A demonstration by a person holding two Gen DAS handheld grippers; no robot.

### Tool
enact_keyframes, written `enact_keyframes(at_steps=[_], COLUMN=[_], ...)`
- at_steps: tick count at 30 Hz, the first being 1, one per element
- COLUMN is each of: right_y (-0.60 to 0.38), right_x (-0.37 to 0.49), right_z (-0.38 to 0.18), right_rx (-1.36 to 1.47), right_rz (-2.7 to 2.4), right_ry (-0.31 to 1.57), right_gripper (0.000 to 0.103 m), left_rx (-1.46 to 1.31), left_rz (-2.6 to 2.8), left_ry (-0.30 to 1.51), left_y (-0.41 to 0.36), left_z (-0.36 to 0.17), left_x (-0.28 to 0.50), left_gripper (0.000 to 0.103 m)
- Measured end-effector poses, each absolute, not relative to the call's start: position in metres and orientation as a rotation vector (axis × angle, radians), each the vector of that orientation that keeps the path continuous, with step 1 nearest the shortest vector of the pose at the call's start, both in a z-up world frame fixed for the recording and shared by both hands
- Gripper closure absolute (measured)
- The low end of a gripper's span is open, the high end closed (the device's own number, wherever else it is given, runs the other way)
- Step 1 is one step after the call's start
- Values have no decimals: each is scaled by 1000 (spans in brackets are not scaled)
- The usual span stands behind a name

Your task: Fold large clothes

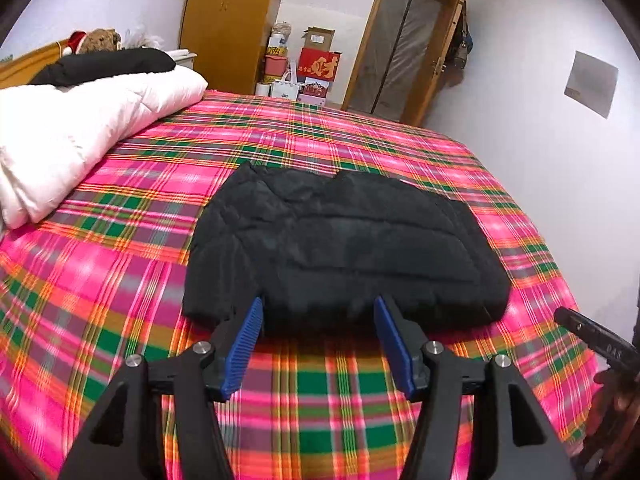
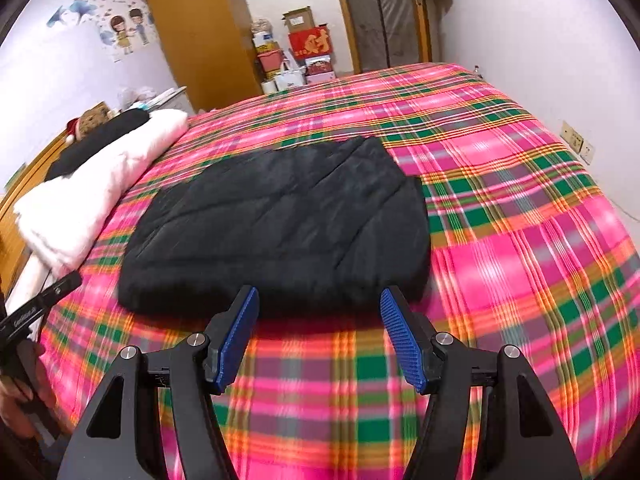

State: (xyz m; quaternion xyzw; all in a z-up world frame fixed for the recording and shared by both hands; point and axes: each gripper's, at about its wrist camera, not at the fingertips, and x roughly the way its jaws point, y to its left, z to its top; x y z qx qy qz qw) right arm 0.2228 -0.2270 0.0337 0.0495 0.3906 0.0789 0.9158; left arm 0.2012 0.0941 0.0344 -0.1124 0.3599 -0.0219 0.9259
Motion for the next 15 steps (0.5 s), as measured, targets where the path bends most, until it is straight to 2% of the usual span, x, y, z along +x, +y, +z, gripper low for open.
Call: enact_keyframes(at_steps=[8,15], right_y=[-204,-191], right_x=[118,75], right_z=[44,33], right_rx=[44,14], right_rz=[151,181], right_ry=[766,797], right_gripper=[39,35], left_rx=[-158,-103], left_rz=[-56,-72], left_ry=[717,762], left_y=[58,31], left_z=[53,46], left_x=[108,60], left_gripper=[39,39])
